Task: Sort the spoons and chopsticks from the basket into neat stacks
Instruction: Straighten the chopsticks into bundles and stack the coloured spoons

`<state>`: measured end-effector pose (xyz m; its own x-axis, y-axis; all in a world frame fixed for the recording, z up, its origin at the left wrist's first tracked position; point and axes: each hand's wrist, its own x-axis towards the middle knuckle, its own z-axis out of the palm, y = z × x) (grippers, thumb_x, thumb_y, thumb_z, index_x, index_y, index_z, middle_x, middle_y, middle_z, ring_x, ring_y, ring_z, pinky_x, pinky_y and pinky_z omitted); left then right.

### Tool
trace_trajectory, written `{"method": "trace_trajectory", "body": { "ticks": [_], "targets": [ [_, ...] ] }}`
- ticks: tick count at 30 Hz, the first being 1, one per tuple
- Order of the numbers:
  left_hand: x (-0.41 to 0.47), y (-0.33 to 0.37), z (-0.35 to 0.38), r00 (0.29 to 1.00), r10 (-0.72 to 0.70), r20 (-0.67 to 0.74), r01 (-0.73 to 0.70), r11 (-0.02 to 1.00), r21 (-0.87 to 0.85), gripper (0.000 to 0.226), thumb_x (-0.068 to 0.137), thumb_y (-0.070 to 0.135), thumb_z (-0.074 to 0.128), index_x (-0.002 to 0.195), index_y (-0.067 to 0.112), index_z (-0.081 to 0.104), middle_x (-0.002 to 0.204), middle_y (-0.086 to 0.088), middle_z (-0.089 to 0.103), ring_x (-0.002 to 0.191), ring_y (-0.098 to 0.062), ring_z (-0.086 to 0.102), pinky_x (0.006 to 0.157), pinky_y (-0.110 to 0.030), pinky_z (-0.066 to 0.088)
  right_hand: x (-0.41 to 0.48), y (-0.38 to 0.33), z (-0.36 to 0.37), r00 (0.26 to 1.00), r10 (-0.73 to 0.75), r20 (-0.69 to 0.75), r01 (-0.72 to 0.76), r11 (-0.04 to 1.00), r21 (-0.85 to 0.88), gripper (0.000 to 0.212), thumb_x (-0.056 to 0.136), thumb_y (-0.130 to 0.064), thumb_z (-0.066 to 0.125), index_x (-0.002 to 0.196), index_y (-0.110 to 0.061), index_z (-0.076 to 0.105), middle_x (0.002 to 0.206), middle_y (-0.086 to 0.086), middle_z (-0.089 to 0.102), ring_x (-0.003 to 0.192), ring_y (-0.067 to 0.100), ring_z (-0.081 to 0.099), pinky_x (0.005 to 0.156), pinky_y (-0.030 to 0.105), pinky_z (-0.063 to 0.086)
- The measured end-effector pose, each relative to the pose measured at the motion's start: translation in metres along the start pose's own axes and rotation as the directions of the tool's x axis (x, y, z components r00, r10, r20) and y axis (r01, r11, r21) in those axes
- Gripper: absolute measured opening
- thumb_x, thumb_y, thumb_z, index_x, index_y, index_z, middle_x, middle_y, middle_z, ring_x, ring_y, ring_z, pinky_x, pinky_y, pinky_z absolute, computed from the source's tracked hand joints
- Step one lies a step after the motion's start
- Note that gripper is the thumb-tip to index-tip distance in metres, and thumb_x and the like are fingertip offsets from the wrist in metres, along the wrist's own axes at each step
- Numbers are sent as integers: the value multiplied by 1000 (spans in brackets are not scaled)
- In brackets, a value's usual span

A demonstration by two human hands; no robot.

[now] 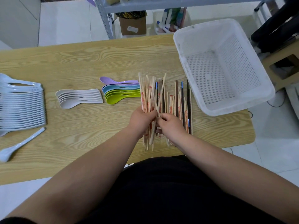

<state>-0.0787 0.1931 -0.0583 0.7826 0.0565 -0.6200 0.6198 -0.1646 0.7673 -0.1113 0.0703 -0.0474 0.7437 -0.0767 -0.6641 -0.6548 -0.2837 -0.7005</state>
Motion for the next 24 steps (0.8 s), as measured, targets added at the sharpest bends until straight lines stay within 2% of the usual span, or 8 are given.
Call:
{"method": "trace_trajectory", "body": {
  "ticks": [6,8,11,13,16,20,22,24],
  "targets": [
    [4,-8,13,1000,-11,17,11,1000,21,18,78,18,69,95,18,71,83,-5,75,78,-24,74,73,-49,62,4,8,-9,1000,-4,-16,3,1000,-21,22,103,-28,52,98,-16,69,95,9,73,78,18,74,71,38,64],
    [4,-10,18,1000,-20,1,19,999,51,17,81,18,68,98,18,70,85,-4,75,80,-23,73,76,-45,62,6,8,-16,999,-34,-39,26,984,-178,22,105,-26,47,94,-14,60,89,11,68,72,21,71,60,28,61],
    [7,-14,21,998,-53,-41,56,995,83,14,84,16,63,96,15,69,82,-6,74,80,-25,72,73,-41,61,10,11,-33,989,-122,-89,68,886,-459,18,105,-25,36,109,-10,48,86,6,61,66,21,64,50,39,51],
    [12,-17,20,994,-96,-47,100,991,85,18,84,14,61,100,14,68,78,-6,74,77,-24,73,68,-39,61,12,20,-48,973,-189,-130,79,807,-586,17,105,-24,37,115,-11,43,85,4,55,61,18,56,47,34,40],
    [20,-20,17,992,-119,-43,123,988,96,23,85,15,61,107,14,66,79,-6,73,74,-20,72,67,-35,60,20,42,-69,949,-220,-225,2,719,-695,24,104,-21,42,122,-6,44,100,8,55,77,19,56,59,32,42],
    [25,-26,17,989,-144,-37,147,982,119,26,85,14,61,111,14,64,83,-6,74,72,-18,72,70,-41,62,33,63,-80,942,-129,-311,-128,718,-684,48,103,-25,45,144,-3,36,140,21,44,124,35,47,97,45,45],
    [26,-30,18,987,-158,-29,160,977,139,28,85,14,61,113,14,64,84,-7,74,73,-18,72,68,-42,63,37,65,-81,945,-68,-320,-155,769,-621,56,101,-40,51,145,-8,37,142,17,43,126,34,48,101,45,44],
    [26,-31,19,988,-156,-22,157,973,168,28,87,13,61,115,13,63,87,-8,73,72,-16,71,56,-31,57,42,63,-81,949,-31,-314,-151,828,-540,56,98,-45,56,142,-12,42,135,12,48,117,31,55,95,42,49]
  ]
}}
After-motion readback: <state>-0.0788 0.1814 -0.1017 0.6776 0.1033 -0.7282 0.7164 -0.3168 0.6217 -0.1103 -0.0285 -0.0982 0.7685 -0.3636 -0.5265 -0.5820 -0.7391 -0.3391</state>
